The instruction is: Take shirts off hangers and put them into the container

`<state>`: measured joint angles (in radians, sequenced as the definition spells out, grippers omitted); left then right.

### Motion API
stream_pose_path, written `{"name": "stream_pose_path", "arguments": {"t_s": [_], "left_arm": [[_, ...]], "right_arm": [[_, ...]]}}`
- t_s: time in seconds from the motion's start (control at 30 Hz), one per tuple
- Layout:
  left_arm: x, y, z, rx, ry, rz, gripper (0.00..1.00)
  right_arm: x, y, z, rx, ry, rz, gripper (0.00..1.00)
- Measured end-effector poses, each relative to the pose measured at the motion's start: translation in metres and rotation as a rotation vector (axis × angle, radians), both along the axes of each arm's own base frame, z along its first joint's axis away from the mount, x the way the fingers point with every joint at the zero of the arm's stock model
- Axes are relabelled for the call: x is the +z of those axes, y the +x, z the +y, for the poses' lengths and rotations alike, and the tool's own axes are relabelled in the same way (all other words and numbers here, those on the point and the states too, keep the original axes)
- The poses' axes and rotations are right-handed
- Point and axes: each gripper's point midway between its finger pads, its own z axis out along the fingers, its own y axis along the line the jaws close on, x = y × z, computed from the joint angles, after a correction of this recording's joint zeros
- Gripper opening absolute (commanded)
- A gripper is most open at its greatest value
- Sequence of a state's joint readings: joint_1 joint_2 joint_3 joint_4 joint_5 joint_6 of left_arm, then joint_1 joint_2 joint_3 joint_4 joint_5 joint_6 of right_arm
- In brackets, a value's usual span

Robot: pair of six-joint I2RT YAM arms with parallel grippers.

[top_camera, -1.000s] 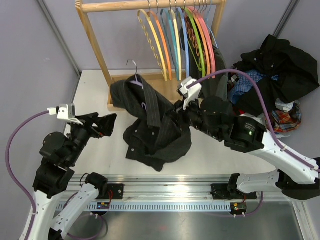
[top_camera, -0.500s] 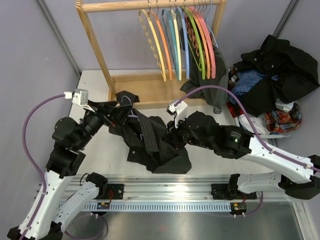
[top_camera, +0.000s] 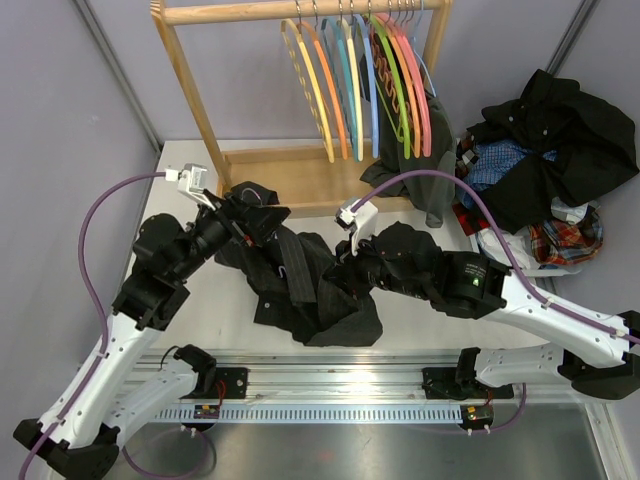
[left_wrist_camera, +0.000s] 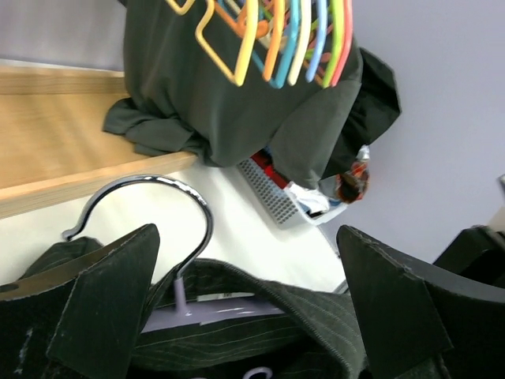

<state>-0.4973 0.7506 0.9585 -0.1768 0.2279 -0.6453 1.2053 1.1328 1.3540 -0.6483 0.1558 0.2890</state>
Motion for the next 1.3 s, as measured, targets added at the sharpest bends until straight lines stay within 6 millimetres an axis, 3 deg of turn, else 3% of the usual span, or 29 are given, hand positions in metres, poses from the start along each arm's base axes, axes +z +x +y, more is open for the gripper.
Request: {"name": "stream_pose_path", "arguments": {"t_s": [0.1,0.13,0.27,0.37,0.6,0.67,0.73,0.83,1.0,1.17,1.27,1.3], "left_arm": [[0.008,-0.001,-0.007,-0.021,-0.043,-0.003,0.77],[0.008,0.001,-0.008,-0.018,-0.042,-0.004,0.57],[-0.001,0.016,-0.009,0.042,-0.018,0.010,0.15],[-0.007,0.020,-0.013,0.044,0.021,0.004,0.04],[-0.012,0.019,-0.013,0.049,0.107,-0.024,0.00],[-0.007,0.019,-0.011,0.058,0.122,-0.033,0.00],[-0.002,0.021,-0.010,0.071,0.140,-0.040,0.00],[0.005,0.029,-0.009,0.098,0.198,-0.032,0.00],[0.034,0.041,-0.006,0.144,0.298,-0.075,0.00],[0.069,0.043,0.017,0.235,0.369,-0.142,0.00],[0.099,0.038,0.035,0.304,0.359,-0.194,0.00],[0.109,0.036,0.039,0.320,0.348,-0.212,0.00]], "right_arm": [[0.000,0.001,0.000,-0.007,0.000,-0.002,0.00],[0.000,0.001,-0.001,-0.008,-0.001,-0.002,0.00],[0.006,-0.002,-0.008,-0.014,0.015,-0.005,0.00],[0.008,-0.004,-0.014,-0.020,0.018,0.004,0.00],[0.005,-0.006,-0.015,-0.022,0.012,0.019,0.01],[0.007,-0.006,-0.014,-0.022,0.022,0.016,0.39],[0.012,-0.006,-0.010,-0.015,0.043,0.014,0.64],[0.021,-0.006,-0.005,-0.003,0.080,-0.001,0.77],[0.031,-0.003,0.001,-0.002,0.123,-0.017,0.79],[0.030,-0.005,-0.003,-0.004,0.145,-0.021,0.77],[0.019,-0.007,-0.008,-0.007,0.133,-0.007,0.71],[0.016,-0.008,-0.009,-0.008,0.129,-0.003,0.62]]}}
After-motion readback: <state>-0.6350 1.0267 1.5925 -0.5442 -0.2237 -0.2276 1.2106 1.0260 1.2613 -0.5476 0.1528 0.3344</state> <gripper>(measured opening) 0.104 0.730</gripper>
